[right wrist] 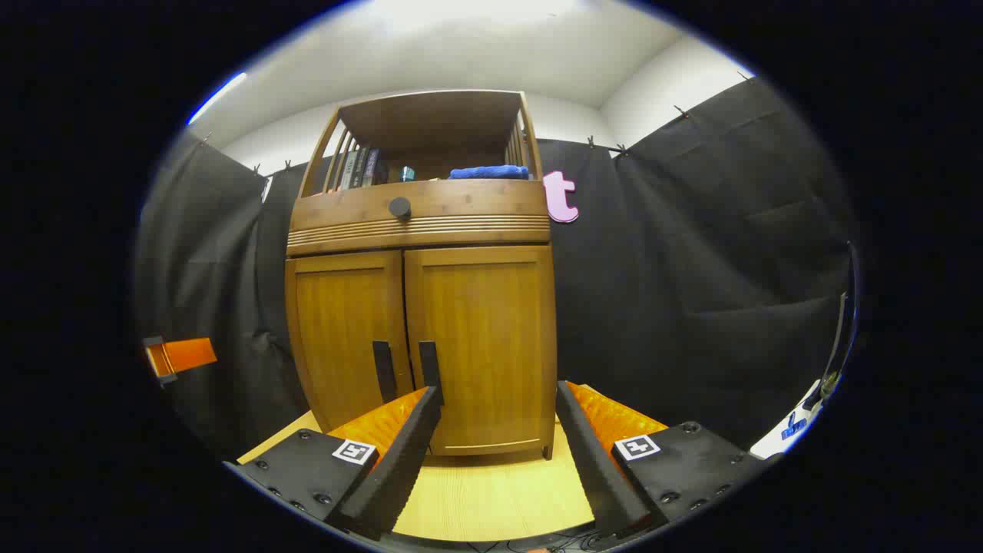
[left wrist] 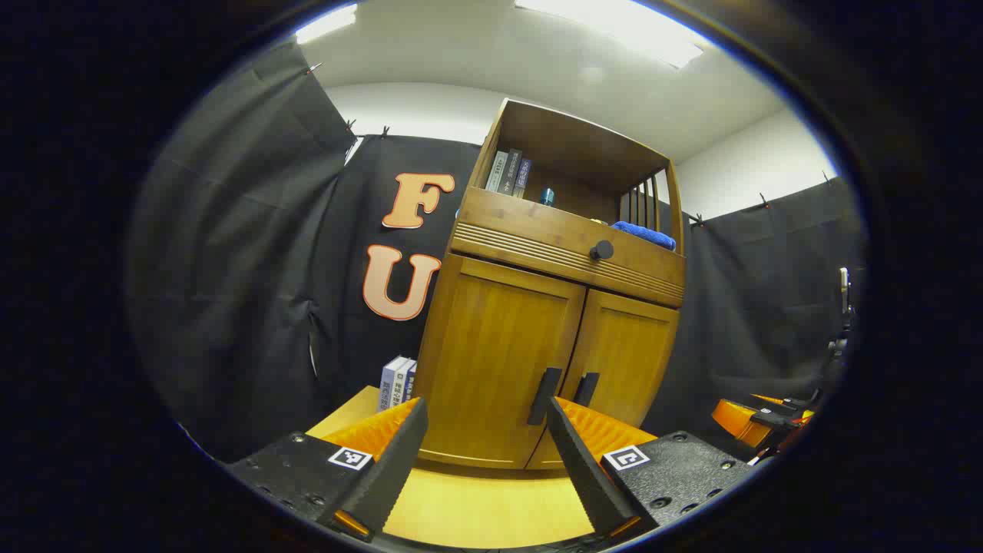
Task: Open the right door of the double-door shoe cabinet with the right hand, and open the left door with the left hand.
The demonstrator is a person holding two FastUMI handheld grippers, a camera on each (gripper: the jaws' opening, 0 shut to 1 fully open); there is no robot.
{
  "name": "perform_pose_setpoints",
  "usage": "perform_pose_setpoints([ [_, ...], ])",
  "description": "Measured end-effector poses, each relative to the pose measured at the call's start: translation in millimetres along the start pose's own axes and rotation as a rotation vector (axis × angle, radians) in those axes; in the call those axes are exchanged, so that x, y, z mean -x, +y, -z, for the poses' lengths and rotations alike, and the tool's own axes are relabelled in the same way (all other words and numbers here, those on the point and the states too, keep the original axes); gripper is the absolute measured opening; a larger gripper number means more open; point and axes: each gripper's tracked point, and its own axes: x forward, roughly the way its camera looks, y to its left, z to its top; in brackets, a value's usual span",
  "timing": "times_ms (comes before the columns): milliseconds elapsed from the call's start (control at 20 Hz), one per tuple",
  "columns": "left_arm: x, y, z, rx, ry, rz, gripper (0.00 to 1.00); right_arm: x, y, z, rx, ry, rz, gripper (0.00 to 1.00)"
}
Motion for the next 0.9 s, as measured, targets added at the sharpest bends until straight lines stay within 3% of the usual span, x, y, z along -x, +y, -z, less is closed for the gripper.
perform_pose_setpoints([
  [50,0,1,-3,-0.001,-0.004,-0.005,0.98,2,-2,-2,-0.014,-0.004,0.005,0.99],
  [200,0,-1,-12,-0.021,-0.028,-0.007,0.94,11,-8,-4,-0.008,-0.011,0.015,0.98],
  [300,0,-3,-16,-0.035,-0.042,-0.004,0.98,13,-10,-6,-0.006,-0.017,0.017,0.98],
  [650,-2,-6,-16,-0.061,-0.033,-0.011,0.91,4,-3,3,-0.036,0.007,-0.016,0.98],
  [700,-1,-5,-16,-0.061,-0.032,-0.013,0.91,1,1,3,-0.037,0.006,-0.025,0.89],
  [900,0,0,-17,-0.062,-0.029,-0.028,0.91,-6,12,7,-0.040,0.014,-0.056,0.89],
])
